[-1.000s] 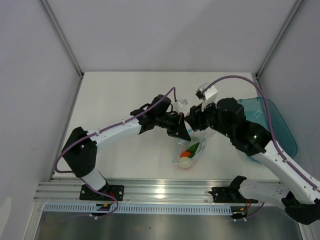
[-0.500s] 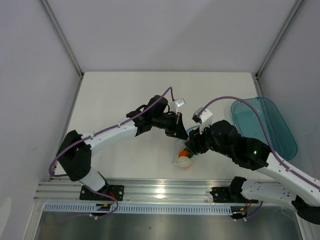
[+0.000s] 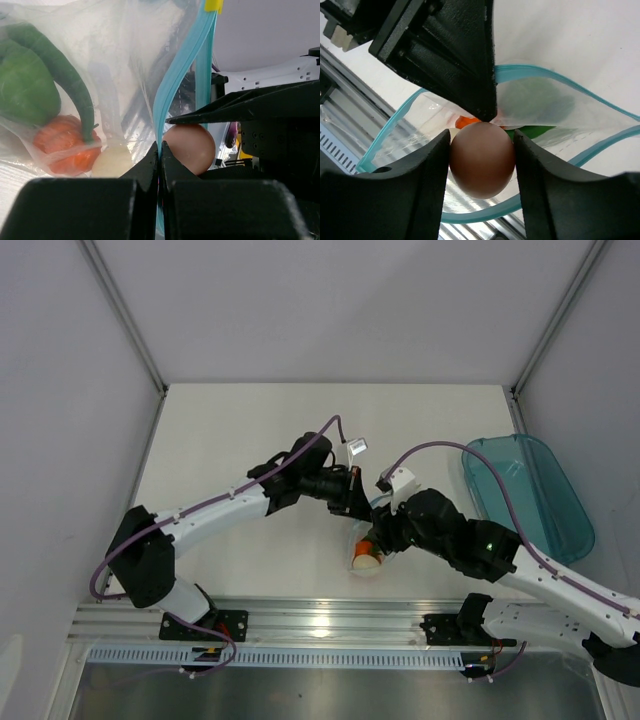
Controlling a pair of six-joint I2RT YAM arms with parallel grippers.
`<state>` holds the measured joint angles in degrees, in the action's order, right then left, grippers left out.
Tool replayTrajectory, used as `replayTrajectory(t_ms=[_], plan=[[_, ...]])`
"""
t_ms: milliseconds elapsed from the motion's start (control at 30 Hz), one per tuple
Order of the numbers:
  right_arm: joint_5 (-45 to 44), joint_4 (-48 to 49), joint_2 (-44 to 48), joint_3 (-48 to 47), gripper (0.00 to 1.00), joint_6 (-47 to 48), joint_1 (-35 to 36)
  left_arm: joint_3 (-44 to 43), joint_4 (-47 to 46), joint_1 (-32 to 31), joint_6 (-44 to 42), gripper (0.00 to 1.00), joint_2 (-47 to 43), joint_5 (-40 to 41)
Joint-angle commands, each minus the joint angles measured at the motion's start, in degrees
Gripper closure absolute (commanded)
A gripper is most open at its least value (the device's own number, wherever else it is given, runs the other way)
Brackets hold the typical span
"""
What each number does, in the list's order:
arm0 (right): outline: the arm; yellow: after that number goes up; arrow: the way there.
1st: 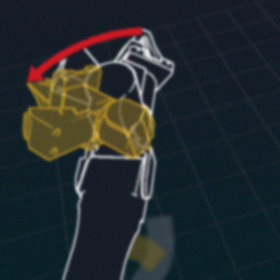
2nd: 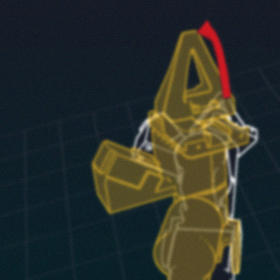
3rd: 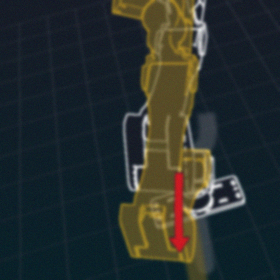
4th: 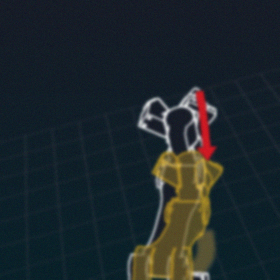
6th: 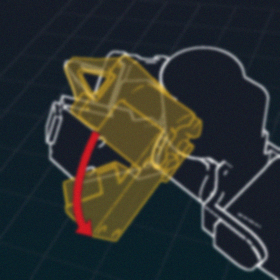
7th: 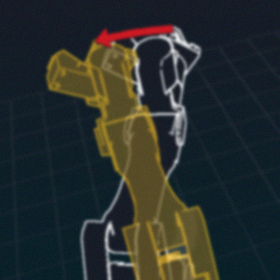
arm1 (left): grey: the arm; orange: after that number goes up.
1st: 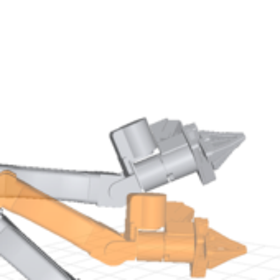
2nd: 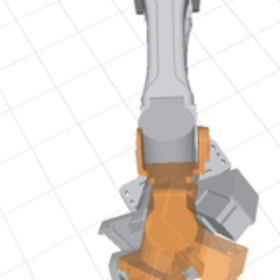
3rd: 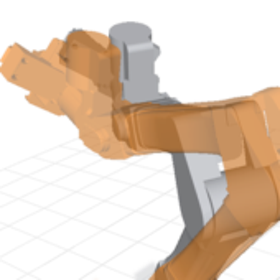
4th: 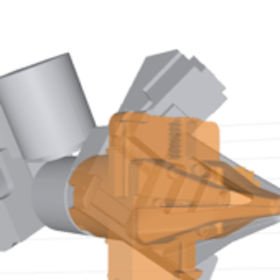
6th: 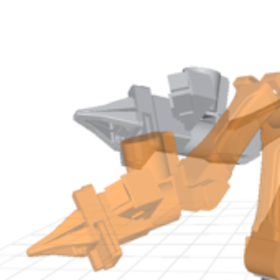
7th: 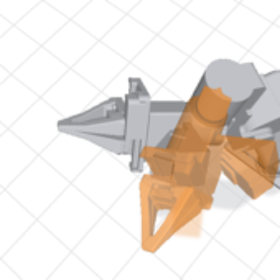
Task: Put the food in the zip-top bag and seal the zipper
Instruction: Place the fake food in the zipper food storage bag.
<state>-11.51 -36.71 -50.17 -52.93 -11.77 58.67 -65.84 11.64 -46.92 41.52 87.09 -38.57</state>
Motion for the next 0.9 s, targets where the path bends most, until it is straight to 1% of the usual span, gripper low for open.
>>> replayTrajectory(t_ms=[0, 67, 133, 167, 200, 233, 400, 533, 633, 667, 700, 733, 800, 833, 867], plan=[[-3.9, 2.5, 0.3, -1.1, 0.43, -1.8, 0.3, 0.5, -1.5, -0.5, 0.5, 0.99, -2.9, -0.9], [-4.0, 2.9, 0.7, -1.1, 0.41, -1.9, 0.3, 0.5, -1.6, -0.5, 0.5, 0.99, -2.9, -0.9], [-4.4, 2.5, 0.9, -1.5, 0.35, -2.3, 0.3, 0.7, -1.7, -0.6, 0.5, 0.99, -2.9, -1.0], [-4.7, 2.2, 0.8, -1.7, 0.24, -2.9, 0.3, 0.6, -1.7, -0.6, 0.4, 0.99, -3.0, -0.9], [-5.2, 1.3, 0.3, -2.5, 0.15, -3.3, 0.3, 0.6, -1.6, -0.7, 0.3, 1.00, -2.9, -1.0], [-5.4, 1.1, 0.2, -2.9, 0.02, -3.3, 0.3, 0.7, -1.6, -0.6, 0.3, 0.99, -3.0, -1.0], [-6.6, 0.2, 0.5, -5.3, 0.01, -3.6, 0.3, 0.6, -1.6, -0.5, 0.0, 0.99, -3.0, -1.0], [-5.3, -0.6, 1.1, -9.4, 0.01, -2.5, 0.0, 1.0, -0.2, -0.5, -1.6, 0.99, -3.2, -0.5], [-4.8, -3.4, 1.0, -11.5, 0.01, -4.8, -2.3, 1.1, 2.5, -0.5, -4.1, 0.99, -3.7, 0.6], [-3.4, -4.0, 0.6, -13.1, 0.01, -4.4, -3.6, 1.2, 3.0, -0.5, -5.1, 0.99, -4.0, 0.9], [0.6, -5.4, 0.5, -13.8, 0.01, -3.8, -5.3, 1.6, 3.4, -0.5, -5.6, 1.00, -4.3, 1.0], [3.0, -5.8, 0.4, -14.2, 0.01, -2.5, -9.3, 1.8, 4.1, -0.5, -6.0, 1.00, -5.1, 1.1], [7.4, -6.7, 0.6, -14.8, 0.01, -1.8, -14.1, 2.9, 4.5, -0.1, -6.8, 0.99, -5.9, 1.4], [10.2, -7.4, 0.9, -14.8, 0.01, -1.9, -19.3, 3.2, 4.8, 0.1, -7.1, 0.99, -6.3, 1.2], [11.6, -7.5, 1.2, -14.6, 0.01, -1.9, -22.2, 3.6, 4.8, 0.4, -7.3, 0.99, -7.2, 1.0]])
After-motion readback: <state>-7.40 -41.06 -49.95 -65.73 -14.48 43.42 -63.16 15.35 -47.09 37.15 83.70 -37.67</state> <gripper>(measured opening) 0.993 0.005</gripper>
